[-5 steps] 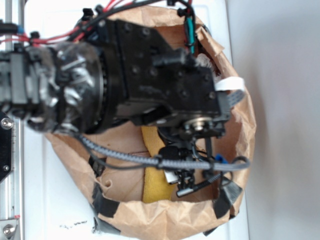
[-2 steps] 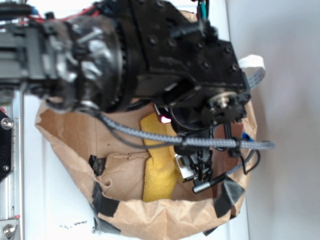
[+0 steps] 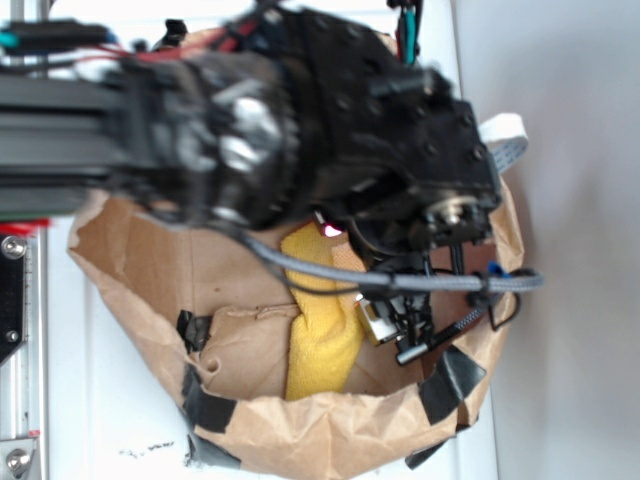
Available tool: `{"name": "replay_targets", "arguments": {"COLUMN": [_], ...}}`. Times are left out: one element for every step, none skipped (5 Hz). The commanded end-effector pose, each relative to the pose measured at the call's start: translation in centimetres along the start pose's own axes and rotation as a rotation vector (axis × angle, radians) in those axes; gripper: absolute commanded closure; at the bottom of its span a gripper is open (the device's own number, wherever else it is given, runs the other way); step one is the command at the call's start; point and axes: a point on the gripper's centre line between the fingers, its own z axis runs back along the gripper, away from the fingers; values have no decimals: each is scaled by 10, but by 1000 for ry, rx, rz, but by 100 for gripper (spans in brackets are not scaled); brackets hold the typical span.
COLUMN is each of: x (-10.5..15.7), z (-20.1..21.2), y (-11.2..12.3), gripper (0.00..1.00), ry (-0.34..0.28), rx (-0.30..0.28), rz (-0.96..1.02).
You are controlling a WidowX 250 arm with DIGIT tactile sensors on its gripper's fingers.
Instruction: Grab the yellow cloth.
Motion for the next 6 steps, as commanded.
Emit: {"name": "replay_targets", "arguments": {"x": [6, 7, 11, 16, 16, 4], "z": [-24, -23, -12, 0, 27, 65], "y": [-18, -12, -5, -2, 13, 44], "gripper": [0, 100, 100, 100, 100, 100], "ry": [-25, -38, -51, -51, -101, -59], "rx": [119, 120, 91, 73, 90, 31], "rz": [-42, -19, -8, -1, 3, 17]}}
